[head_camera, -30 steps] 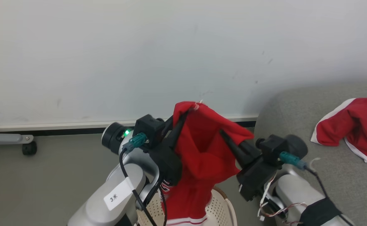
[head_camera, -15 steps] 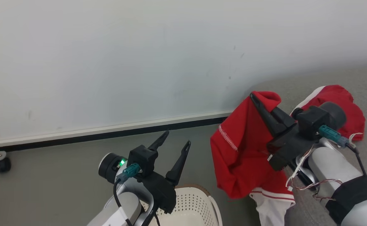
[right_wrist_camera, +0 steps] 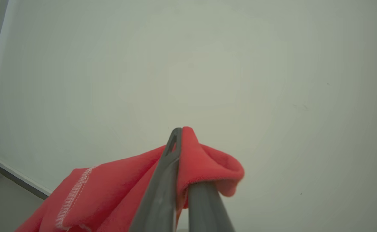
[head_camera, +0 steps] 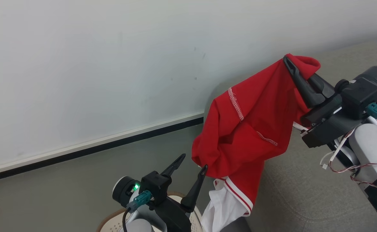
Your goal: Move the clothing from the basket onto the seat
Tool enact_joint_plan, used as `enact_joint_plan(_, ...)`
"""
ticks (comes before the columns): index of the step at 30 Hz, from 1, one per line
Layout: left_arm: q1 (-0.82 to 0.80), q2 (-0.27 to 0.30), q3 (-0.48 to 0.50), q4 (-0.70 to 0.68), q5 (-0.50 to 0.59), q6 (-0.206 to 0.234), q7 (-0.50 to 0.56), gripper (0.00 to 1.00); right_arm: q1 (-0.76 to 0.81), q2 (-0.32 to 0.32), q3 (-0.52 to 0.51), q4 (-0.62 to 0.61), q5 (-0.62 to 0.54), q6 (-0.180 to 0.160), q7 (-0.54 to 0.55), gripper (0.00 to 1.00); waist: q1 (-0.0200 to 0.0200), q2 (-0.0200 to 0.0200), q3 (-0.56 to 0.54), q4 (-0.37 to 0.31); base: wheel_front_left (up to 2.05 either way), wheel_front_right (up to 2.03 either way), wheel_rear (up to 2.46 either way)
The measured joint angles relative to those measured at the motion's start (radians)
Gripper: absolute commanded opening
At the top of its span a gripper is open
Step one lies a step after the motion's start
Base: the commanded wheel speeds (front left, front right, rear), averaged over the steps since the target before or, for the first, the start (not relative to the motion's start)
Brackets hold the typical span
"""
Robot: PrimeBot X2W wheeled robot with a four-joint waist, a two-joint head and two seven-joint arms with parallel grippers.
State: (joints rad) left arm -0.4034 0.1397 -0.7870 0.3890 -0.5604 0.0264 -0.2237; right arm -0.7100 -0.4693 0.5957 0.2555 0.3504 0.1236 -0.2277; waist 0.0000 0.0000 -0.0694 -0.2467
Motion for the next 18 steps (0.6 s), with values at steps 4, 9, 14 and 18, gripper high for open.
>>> enact_joint_plan(4, 0.013, -0.004, -0.003, -0.027, 0.001, 0.005, -0.007, 1.00, -0.003, -0.010, -0.001, -0.034, 0.000, 0.000, 0.021, 0.00, 0.0001, 0.0000, 0.004, -0.049, 0.00, 0.00, 0.00)
enact_joint_plan(9, 0.022, -0.009, -0.004, -0.046, 0.009, 0.018, -0.008, 1.00, -0.009, -0.016, -0.002, -0.056, 0.016, 0.000, 0.045, 0.00, 0.0001, 0.0000, 0.017, -0.103, 0.00, 0.00, 0.00)
enact_joint_plan(14, 0.017, -0.017, -0.021, -0.054, 0.019, 0.017, -0.008, 1.00, -0.043, -0.035, -0.029, -0.033, 0.046, 0.000, 0.059, 0.00, 0.0001, 0.0001, 0.051, -0.128, 0.00, 0.00, 0.00)
enact_joint_plan(18, 0.015, -0.016, -0.028, -0.073, 0.030, 0.018, -0.008, 1.00, -0.097, -0.049, -0.056, -0.018, 0.058, 0.001, 0.069, 0.00, 0.0000, 0.0000, 0.076, -0.127, 0.00, 0.00, 0.00)
